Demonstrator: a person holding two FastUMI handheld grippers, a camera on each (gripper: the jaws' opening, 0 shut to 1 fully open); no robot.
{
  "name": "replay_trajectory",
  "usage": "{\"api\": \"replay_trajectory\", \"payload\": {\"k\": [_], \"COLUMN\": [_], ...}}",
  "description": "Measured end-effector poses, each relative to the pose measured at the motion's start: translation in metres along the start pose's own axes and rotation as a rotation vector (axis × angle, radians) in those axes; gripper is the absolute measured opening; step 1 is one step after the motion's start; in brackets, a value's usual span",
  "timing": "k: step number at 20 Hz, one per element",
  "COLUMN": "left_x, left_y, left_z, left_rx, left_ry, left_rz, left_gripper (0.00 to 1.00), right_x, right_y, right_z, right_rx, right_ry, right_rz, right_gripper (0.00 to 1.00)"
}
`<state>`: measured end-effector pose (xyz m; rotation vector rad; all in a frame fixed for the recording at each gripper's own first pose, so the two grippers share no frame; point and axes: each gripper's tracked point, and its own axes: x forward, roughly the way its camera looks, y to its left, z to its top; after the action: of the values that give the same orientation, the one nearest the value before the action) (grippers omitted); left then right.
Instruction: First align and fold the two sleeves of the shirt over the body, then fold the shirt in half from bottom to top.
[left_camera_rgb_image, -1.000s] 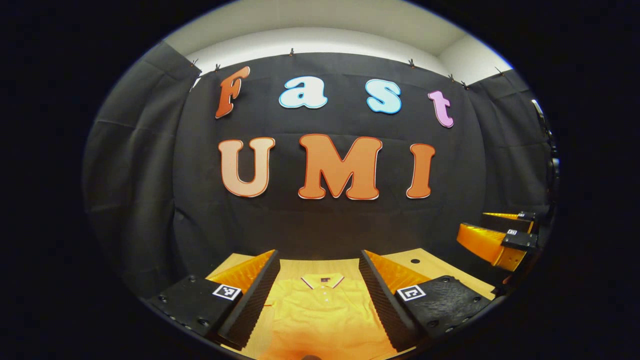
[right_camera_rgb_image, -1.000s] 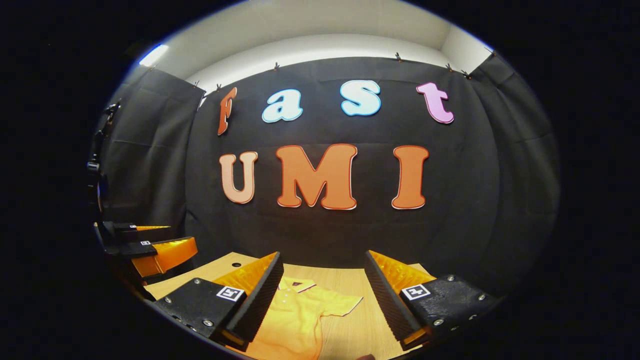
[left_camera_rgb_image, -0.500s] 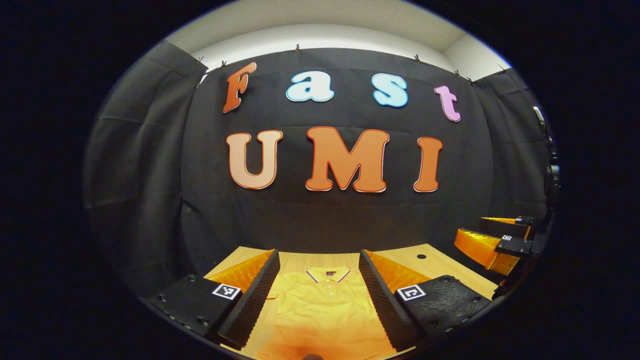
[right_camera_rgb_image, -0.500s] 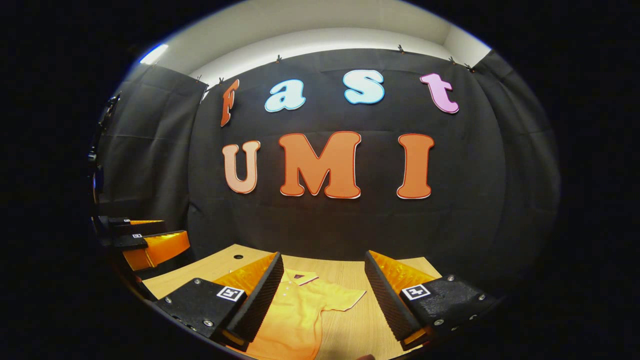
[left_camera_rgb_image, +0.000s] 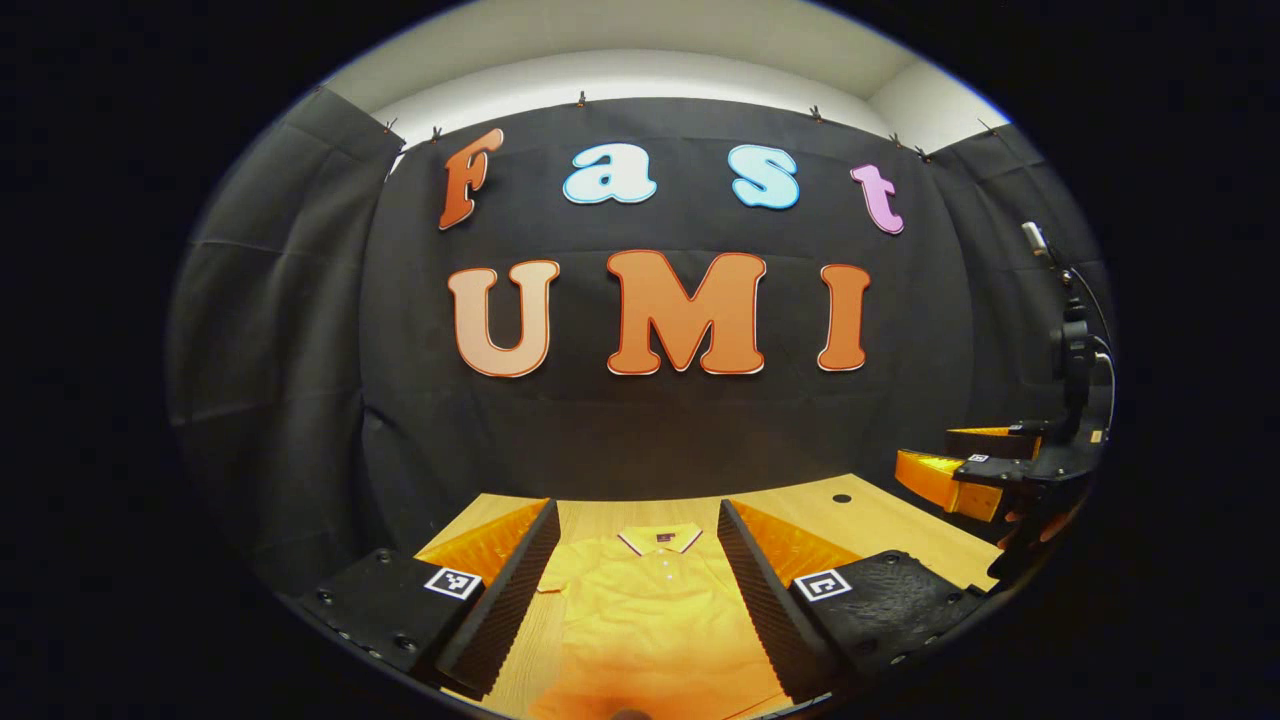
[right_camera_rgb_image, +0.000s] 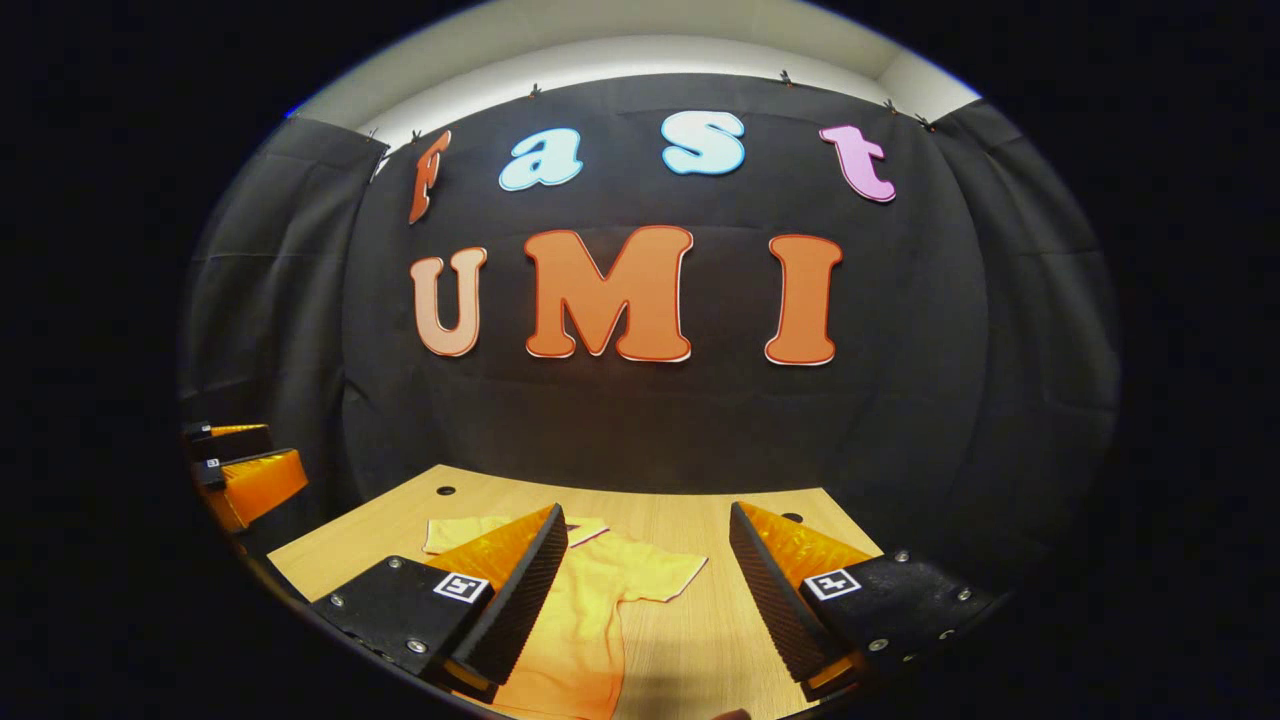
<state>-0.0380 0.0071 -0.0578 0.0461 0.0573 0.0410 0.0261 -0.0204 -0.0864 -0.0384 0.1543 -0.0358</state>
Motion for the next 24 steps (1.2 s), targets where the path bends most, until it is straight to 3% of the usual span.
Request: {"api": "replay_trajectory", "payload": {"k": [5, 9, 16, 24], "left_x": [-0.005, 0.001, 0.016, 0.027], "left_y": [0.014, 0.03, 0.045, 0.066], "left_z": [-0.008, -0.007, -0.011, -0.043], "left_rx": [0.012, 0.053, 0.046, 0.036], "left_ry": [0.006, -0.007, 0.0, 0.104], "left_rz": [0.022, 0.091, 0.195, 0.334], "left_gripper": [0.98, 0.97, 0.96, 0.97], "right_x": [0.027, 0.064, 0.135, 0.198], "right_y": [-0.003, -0.012, -0.033, -0.034], "right_z": [-0.032, -0.055, -0.106, -0.18], "right_rx": [-0.001, 0.043, 0.009, 0.063], "right_ry": [0.094, 0.155, 0.319, 0.6], "right_rz": [-0.007, -0.009, -0.019, 0.021], "right_gripper": [0.99, 0.98, 0.99, 0.98]}}
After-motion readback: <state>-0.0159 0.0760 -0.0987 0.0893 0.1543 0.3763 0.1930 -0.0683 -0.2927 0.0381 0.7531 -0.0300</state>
